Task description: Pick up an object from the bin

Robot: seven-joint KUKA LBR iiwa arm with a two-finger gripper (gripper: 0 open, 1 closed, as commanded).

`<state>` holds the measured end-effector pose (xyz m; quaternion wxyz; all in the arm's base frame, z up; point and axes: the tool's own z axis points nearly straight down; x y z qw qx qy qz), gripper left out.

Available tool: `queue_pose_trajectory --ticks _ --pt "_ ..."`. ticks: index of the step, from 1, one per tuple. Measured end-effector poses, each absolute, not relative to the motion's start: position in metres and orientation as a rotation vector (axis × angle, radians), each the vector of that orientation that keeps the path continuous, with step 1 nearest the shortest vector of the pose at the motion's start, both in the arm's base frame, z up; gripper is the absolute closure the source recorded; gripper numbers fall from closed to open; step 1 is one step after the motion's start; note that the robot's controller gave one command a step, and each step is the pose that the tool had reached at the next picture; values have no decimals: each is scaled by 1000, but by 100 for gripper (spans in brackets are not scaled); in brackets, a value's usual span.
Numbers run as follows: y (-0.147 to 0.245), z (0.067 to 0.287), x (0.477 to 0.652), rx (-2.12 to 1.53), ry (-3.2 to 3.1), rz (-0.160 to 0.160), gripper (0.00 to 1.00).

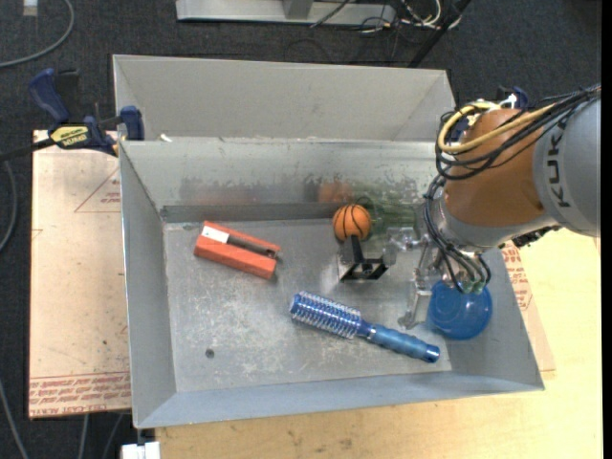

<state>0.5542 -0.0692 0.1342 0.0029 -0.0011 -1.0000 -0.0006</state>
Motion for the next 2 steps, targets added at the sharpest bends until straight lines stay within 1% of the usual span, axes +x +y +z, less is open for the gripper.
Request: queue_pose_trajectory --ticks 1,2 --pt "-69 138 555 -1 -3141 -1 0" --pt "-62 129 577 82 -3142 2 0"
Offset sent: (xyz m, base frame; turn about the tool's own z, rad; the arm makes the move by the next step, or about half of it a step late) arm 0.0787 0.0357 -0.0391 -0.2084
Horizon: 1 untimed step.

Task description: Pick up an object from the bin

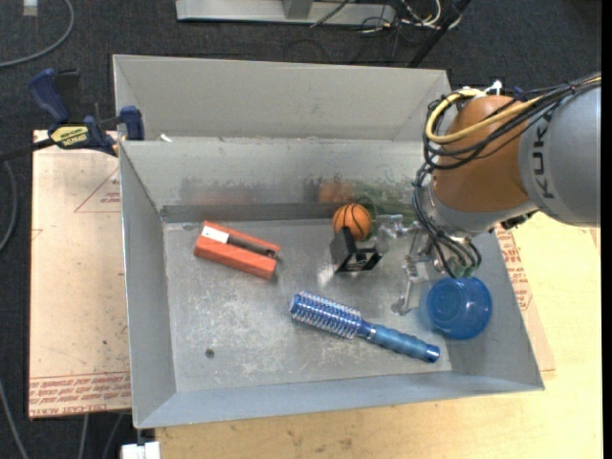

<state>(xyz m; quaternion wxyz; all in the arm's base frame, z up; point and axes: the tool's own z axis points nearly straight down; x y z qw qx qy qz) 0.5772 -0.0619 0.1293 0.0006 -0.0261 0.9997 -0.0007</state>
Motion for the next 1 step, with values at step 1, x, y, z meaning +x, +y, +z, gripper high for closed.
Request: queue_pose_trajectory --ticks 1 --pt "-44 114 601 -185 3127 -1 0"
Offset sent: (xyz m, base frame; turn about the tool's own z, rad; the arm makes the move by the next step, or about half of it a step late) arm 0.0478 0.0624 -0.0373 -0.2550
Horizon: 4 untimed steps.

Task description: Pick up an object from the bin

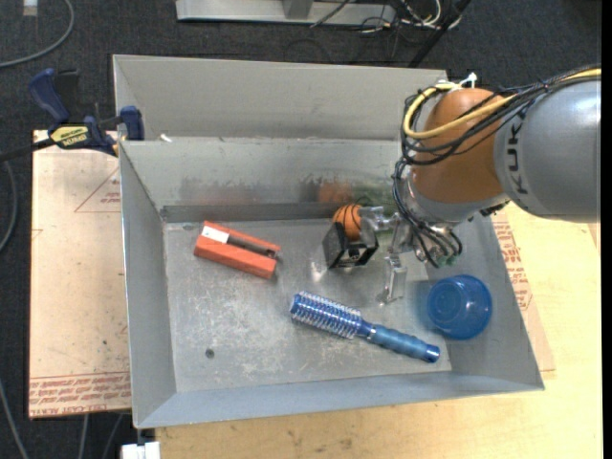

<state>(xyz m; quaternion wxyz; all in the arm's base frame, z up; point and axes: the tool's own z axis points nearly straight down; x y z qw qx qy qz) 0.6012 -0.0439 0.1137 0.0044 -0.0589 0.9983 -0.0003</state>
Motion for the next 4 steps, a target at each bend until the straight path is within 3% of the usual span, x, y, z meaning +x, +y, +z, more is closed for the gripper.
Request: queue_pose_trajectory --ticks 1,2,3,4 --pt "-26 107 611 -88 3130 -1 0" --pt "-27 107 625 -391 3115 2 0" --pt "-41 116 632 -843 3012 -4 100" --pt "-41 116 632 -843 3012 -4 100"
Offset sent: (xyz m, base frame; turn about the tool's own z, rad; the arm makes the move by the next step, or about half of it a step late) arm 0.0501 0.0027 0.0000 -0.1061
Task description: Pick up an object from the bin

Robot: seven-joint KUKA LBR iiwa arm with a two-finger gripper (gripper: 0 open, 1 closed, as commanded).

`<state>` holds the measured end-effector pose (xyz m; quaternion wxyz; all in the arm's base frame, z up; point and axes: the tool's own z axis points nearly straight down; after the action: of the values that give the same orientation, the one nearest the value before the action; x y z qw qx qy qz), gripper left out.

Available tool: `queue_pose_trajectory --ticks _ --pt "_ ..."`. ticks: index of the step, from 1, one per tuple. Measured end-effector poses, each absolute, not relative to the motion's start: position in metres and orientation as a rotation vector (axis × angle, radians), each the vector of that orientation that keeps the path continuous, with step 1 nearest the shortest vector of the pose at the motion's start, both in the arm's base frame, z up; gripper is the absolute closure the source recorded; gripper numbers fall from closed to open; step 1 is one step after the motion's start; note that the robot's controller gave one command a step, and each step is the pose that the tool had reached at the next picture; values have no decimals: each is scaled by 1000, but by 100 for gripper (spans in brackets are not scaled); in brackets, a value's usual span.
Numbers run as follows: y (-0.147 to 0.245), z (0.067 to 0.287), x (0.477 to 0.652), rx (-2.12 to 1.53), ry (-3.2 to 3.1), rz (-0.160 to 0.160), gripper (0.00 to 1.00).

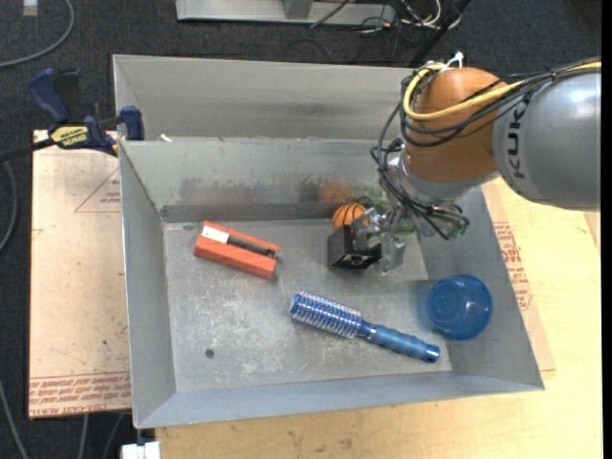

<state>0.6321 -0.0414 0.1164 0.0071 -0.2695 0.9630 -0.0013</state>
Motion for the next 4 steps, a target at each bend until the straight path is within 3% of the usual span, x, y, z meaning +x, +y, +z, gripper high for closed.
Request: queue_pose_trajectory --ticks 2,4 --pt "-48 92 635 -884 2999 -6 100" --pt "-56 146 644 -951 2969 -7 100"
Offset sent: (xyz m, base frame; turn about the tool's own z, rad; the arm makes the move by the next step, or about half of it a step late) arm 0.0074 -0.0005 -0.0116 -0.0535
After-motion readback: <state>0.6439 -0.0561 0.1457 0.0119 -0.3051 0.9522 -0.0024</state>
